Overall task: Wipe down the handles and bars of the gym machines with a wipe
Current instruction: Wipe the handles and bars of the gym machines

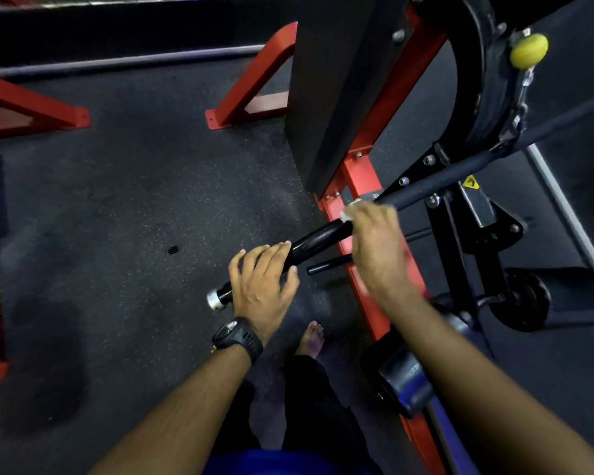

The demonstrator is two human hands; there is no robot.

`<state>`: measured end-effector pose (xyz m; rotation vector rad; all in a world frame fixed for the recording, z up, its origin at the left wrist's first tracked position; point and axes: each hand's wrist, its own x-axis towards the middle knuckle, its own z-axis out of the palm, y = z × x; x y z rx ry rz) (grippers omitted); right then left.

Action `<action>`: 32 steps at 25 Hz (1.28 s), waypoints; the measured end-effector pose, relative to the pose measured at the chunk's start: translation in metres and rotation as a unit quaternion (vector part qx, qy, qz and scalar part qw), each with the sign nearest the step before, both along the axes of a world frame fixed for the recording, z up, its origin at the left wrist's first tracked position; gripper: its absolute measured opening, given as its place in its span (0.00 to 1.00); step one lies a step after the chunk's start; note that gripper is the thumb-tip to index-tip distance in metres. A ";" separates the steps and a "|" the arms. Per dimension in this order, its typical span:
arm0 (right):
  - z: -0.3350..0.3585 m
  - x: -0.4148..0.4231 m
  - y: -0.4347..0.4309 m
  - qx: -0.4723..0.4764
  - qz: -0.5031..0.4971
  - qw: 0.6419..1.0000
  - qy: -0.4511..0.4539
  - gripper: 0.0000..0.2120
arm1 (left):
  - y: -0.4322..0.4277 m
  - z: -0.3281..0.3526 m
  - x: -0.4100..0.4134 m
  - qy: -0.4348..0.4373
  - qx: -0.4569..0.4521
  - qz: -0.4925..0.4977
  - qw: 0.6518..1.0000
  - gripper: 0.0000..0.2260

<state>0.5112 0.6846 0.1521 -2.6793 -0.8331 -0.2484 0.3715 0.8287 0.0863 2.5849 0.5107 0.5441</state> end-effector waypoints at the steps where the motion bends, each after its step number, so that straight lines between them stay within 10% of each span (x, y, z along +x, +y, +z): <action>1: -0.010 -0.020 0.003 0.033 -0.018 0.999 -0.009 0.14 | -0.001 0.000 0.001 0.001 -0.003 -0.002 1.000 0.18; 5: -0.035 -0.072 0.034 0.245 -0.094 0.964 0.049 0.10 | 0.001 -0.004 0.001 0.002 -0.006 -0.022 1.000 0.19; 13: -0.036 -0.044 0.024 0.072 0.171 0.979 -0.087 0.11 | 0.007 -0.006 0.002 0.003 -0.021 -0.052 0.998 0.19; 16: -0.032 -0.039 0.016 0.234 -0.045 0.971 -0.030 0.10 | 0.005 -0.003 0.003 0.009 -0.036 -0.046 0.998 0.19; 20: -0.033 -0.069 0.061 0.483 -0.333 0.805 0.089 0.08 | 0.003 -0.002 0.006 0.008 -0.017 -0.053 0.998 0.20; 25: -0.019 -0.073 0.090 0.648 -0.499 0.491 0.299 0.08 | -0.002 -0.006 0.003 0.002 -0.026 -0.064 0.998 0.21; 32: -0.014 -0.063 0.069 0.706 -0.413 0.386 0.426 0.06 | 0.000 0.004 0.007 0.012 0.000 -0.055 0.998 0.20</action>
